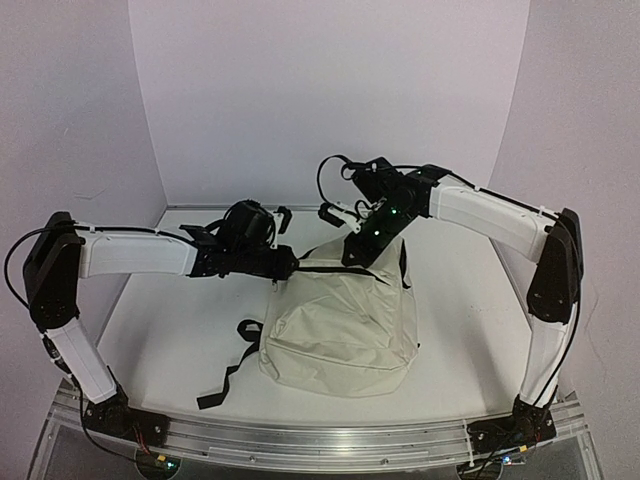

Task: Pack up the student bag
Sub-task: Adjust the student bag at the center of the board.

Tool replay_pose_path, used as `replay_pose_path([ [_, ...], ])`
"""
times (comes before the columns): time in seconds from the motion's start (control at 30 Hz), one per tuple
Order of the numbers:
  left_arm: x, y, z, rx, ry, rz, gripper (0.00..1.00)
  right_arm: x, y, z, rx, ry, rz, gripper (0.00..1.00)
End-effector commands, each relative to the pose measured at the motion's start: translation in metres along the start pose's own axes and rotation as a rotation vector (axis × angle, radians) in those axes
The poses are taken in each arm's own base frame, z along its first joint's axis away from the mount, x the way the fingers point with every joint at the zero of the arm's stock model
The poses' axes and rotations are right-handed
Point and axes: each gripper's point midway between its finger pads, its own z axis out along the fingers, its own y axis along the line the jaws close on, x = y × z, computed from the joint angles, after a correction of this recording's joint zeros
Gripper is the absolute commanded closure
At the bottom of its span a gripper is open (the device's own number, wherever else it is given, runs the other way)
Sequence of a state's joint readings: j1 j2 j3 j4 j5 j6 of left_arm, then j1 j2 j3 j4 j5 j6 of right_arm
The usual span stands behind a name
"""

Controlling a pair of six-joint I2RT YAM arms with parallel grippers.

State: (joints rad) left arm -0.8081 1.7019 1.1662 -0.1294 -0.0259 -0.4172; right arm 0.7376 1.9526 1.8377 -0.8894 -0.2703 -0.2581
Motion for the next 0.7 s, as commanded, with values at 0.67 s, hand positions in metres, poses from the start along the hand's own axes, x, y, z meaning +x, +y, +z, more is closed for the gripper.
replay_pose_path([
  [0.67,0.018,0.003,-0.024,0.162,0.063,-0.09,0.74,0.022,0.012,-0.003,-0.089,0.067,0.04,1.0],
])
